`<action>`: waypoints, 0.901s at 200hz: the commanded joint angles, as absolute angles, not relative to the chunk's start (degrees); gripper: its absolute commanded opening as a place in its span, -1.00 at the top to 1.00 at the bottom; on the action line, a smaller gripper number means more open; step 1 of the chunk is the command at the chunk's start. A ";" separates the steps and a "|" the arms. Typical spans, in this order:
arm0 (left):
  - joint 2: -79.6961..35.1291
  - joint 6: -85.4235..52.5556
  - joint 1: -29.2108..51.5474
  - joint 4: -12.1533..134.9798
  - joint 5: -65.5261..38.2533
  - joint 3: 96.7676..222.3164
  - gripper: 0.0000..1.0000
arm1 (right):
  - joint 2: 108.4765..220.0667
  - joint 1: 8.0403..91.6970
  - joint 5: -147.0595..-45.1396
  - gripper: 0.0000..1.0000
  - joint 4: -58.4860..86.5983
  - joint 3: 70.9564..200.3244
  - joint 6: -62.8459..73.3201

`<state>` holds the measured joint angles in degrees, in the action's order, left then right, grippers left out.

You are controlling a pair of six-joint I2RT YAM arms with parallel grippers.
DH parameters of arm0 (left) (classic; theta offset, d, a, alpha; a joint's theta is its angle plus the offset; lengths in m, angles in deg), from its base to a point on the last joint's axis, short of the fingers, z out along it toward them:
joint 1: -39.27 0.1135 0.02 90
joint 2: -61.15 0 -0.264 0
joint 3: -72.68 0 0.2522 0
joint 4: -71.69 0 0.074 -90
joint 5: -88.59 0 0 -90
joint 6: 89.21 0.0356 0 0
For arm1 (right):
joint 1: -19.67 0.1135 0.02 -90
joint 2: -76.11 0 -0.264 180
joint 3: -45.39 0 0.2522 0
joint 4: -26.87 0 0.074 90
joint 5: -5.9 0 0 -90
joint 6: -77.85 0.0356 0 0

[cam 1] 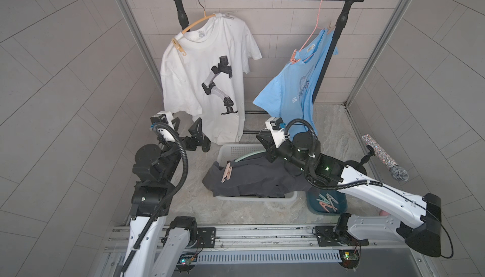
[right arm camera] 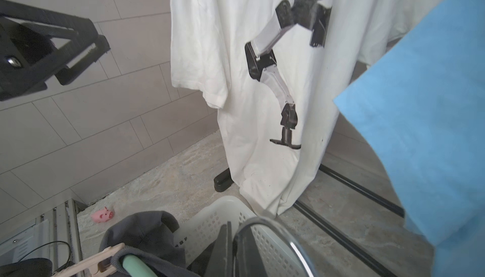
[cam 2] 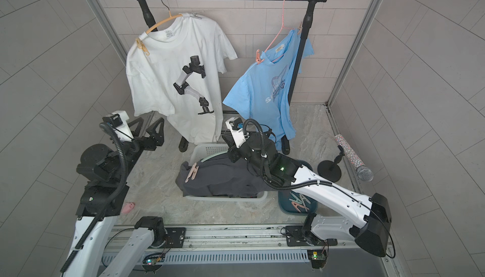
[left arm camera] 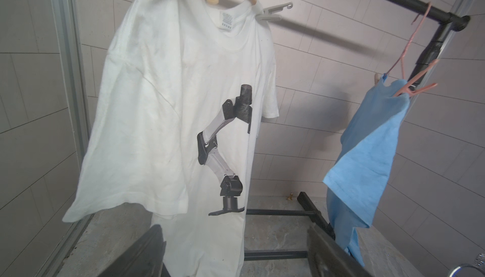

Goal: Use clothespins to secure the t-shirt on both sides of the hanger
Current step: Pick up the hanger from the basket.

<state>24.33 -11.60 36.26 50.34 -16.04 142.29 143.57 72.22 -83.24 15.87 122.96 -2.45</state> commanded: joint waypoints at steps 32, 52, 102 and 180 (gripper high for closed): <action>20.55 -5.74 36.40 40.45 -24.63 153.68 -0.73 | 138.33 71.72 -84.34 1.00 14.44 135.20 -12.35; 20.88 -3.38 36.38 38.02 -25.00 155.51 -0.74 | 138.30 70.94 -86.42 1.00 12.58 139.70 -15.12; 17.81 0.50 36.29 26.56 -30.88 166.01 -0.75 | 140.85 69.47 -91.16 1.00 10.98 148.51 -20.08; 21.31 7.07 36.30 18.29 -55.89 167.52 -0.56 | 137.00 67.66 -94.35 1.00 15.88 148.23 -26.40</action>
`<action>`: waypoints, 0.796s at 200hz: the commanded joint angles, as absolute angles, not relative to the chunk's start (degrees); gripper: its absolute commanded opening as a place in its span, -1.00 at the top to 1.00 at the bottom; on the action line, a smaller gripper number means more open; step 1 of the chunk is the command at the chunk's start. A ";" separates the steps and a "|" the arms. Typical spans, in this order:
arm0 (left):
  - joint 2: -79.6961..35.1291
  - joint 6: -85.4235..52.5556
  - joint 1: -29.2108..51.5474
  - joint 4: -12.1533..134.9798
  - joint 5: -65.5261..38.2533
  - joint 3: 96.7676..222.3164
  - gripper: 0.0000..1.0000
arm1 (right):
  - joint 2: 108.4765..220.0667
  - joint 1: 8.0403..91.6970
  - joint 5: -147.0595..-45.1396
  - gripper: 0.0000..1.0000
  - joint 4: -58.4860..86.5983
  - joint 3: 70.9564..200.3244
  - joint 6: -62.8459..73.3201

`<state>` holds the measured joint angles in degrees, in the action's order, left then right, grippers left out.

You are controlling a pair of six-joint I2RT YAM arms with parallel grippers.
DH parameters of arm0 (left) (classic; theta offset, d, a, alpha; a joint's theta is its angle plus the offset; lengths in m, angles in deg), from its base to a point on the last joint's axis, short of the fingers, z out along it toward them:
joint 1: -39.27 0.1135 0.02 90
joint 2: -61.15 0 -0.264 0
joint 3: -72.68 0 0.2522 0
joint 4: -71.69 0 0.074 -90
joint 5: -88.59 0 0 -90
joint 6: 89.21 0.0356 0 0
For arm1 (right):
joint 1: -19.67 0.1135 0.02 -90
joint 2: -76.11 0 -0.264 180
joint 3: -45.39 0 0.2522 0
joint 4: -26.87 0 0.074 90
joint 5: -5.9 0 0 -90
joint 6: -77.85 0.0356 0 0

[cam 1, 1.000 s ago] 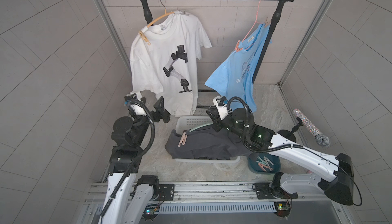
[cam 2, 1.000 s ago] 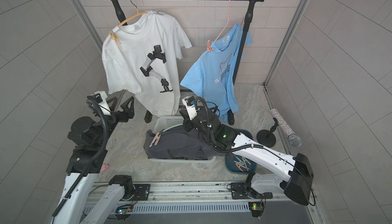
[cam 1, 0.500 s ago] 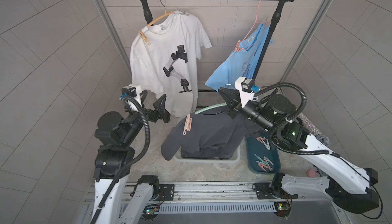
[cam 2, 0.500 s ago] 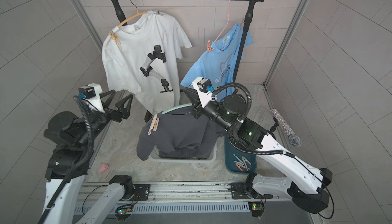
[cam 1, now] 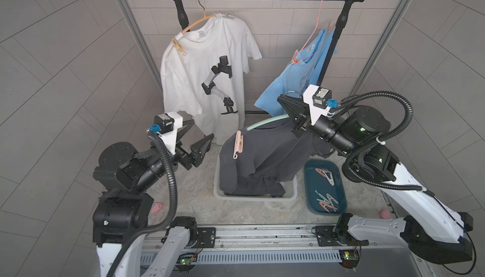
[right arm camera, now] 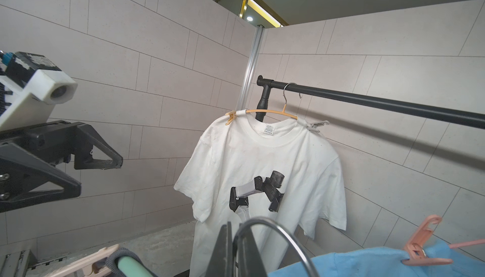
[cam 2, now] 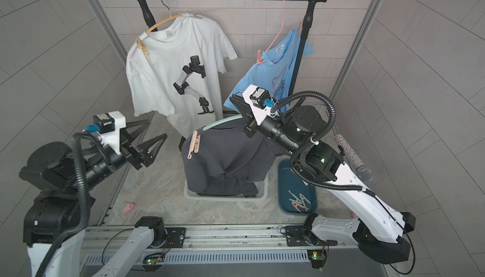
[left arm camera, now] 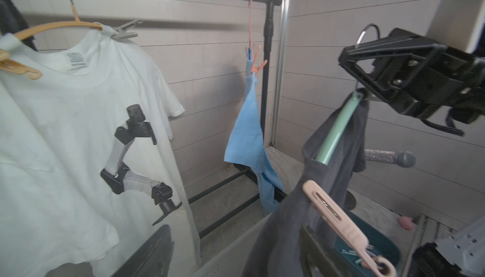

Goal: Use clothespins to secure the t-shirt on both sides of the hanger
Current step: Pick up the hanger from the basket.

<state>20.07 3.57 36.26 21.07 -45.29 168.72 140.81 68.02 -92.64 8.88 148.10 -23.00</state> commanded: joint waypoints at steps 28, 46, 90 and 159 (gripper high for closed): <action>21.91 10.79 36.31 18.02 -58.99 163.95 -0.60 | 136.25 67.57 -100.47 1.00 18.83 147.01 -26.07; 20.44 14.43 36.36 15.96 -58.66 163.61 -0.60 | 136.31 67.57 -103.63 1.00 20.24 146.94 -24.94; 19.23 18.25 36.28 17.81 -65.13 161.63 -0.60 | 137.06 67.57 -105.55 1.00 21.63 147.22 -24.20; 20.29 17.22 36.29 20.76 -66.70 160.38 -0.63 | 138.85 67.57 -106.12 1.00 20.32 148.53 -25.54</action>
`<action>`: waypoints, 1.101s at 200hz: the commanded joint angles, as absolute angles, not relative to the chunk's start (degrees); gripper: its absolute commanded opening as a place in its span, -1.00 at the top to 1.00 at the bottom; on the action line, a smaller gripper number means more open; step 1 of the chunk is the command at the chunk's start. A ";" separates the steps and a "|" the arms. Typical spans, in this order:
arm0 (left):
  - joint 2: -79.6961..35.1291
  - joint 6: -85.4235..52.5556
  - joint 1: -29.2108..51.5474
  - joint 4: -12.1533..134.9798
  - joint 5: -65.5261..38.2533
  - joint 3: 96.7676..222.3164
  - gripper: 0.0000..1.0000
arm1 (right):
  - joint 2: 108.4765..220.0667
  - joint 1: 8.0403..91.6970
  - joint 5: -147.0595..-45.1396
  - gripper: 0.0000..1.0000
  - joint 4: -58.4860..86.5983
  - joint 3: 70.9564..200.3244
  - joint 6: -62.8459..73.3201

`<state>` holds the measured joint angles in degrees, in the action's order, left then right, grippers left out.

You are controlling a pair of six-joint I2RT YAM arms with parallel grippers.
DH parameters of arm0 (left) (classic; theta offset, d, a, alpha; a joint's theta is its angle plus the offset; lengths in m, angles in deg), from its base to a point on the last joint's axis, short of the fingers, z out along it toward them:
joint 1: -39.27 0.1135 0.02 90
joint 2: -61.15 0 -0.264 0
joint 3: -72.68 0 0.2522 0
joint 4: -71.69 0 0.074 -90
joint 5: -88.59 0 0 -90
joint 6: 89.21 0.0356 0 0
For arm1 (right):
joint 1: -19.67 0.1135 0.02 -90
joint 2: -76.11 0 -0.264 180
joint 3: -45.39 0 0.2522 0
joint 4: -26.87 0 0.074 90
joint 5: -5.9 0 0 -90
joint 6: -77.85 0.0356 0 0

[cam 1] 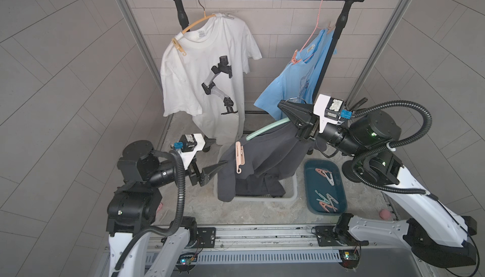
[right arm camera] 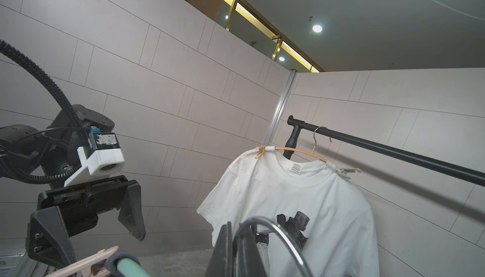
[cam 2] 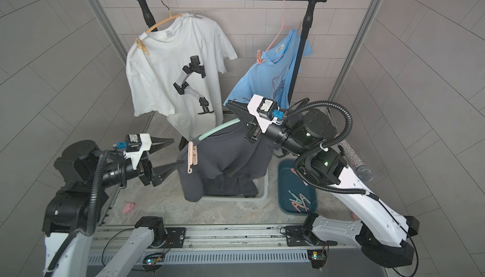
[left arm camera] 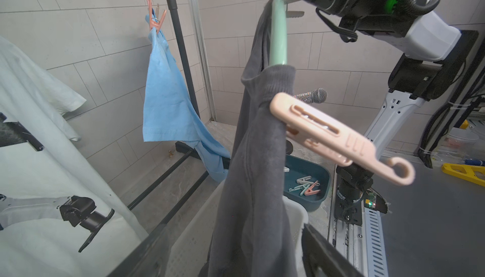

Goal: Use clothespins to secure the t-shirt on both sides of the hanger
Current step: Pick up the hanger from the basket.

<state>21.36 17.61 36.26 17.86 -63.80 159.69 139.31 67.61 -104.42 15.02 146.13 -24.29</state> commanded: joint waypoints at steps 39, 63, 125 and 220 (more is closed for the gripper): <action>18.53 11.87 36.22 27.16 -69.45 159.33 -0.42 | 139.99 67.57 -108.13 1.00 23.28 148.36 -22.81; 18.56 9.31 36.11 30.67 -71.13 157.93 -0.34 | 140.77 67.57 -108.82 1.00 25.20 148.31 -20.87; 17.57 6.87 35.93 33.23 -72.15 156.67 0.14 | 142.81 67.57 -110.81 1.00 28.41 149.32 -17.22; 23.62 12.09 35.93 31.53 -64.49 157.89 1.00 | 143.25 67.57 -107.57 0.70 26.54 150.30 -17.94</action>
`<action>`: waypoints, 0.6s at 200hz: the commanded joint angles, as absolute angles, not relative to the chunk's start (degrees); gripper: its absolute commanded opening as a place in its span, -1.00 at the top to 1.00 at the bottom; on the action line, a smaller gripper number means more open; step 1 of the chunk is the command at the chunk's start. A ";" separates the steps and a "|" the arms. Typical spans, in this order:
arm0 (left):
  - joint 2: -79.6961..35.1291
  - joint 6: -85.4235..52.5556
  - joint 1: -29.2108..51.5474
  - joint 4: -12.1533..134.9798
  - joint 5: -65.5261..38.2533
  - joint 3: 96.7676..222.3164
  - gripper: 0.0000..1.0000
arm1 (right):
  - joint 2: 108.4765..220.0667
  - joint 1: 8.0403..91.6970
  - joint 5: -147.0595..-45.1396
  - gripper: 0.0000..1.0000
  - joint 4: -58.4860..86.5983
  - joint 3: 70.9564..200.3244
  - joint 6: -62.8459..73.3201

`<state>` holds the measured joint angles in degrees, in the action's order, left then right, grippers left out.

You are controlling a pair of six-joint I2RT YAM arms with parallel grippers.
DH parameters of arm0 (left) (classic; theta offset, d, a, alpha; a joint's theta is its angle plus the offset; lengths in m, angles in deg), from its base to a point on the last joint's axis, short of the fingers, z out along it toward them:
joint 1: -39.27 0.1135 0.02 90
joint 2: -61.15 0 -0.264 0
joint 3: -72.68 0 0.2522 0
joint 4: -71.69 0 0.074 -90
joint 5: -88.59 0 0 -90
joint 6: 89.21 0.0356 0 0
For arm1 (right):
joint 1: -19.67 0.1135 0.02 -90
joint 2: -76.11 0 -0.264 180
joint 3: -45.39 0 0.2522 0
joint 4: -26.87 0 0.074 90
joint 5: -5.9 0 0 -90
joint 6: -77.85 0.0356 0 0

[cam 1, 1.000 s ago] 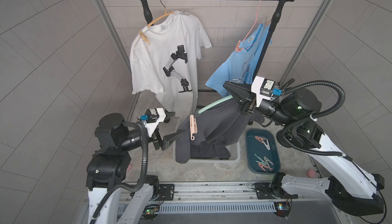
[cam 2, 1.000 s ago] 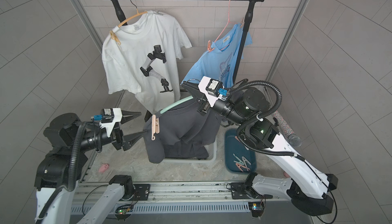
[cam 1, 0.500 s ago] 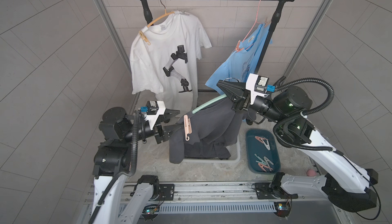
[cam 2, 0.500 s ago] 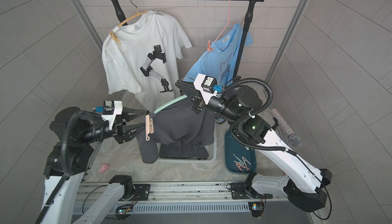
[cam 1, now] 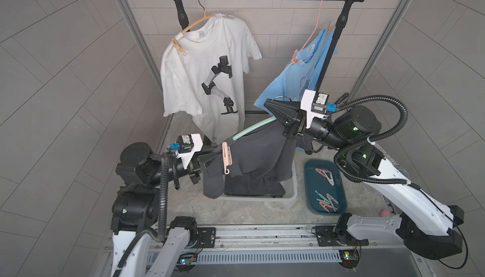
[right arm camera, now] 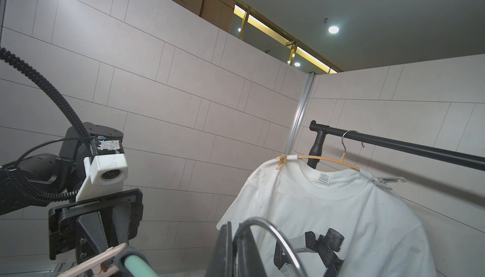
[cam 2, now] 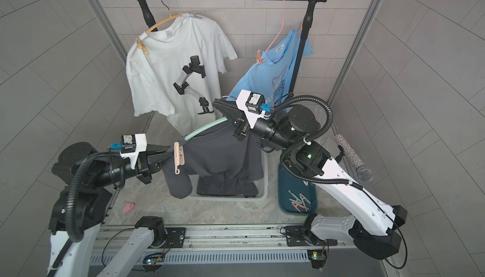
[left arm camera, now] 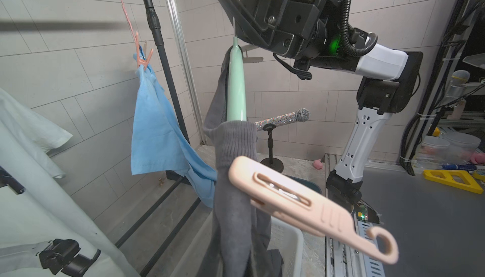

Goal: Use clothespins to secure the t-shirt on both sides of the hanger
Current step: Pick up the hanger from the basket.

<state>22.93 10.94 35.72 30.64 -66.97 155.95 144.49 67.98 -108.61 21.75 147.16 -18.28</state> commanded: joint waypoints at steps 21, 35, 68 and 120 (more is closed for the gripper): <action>23.92 12.01 35.93 30.20 -62.30 159.65 1.00 | 143.13 67.57 -106.96 0.24 26.55 150.46 -18.45; 24.60 12.12 35.93 29.81 -61.12 160.27 1.00 | 142.72 67.59 -106.69 0.13 26.21 150.40 -19.58; 26.47 12.23 35.95 27.64 -58.90 162.27 1.00 | 141.41 67.57 -105.25 0.02 24.46 150.42 -22.41; 30.25 15.80 35.77 20.17 -50.62 165.60 1.00 | 138.21 67.57 -100.94 -0.06 25.70 148.33 -26.28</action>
<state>27.58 13.36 35.76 18.82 -55.01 162.36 140.53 67.61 -103.83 22.65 148.56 -23.11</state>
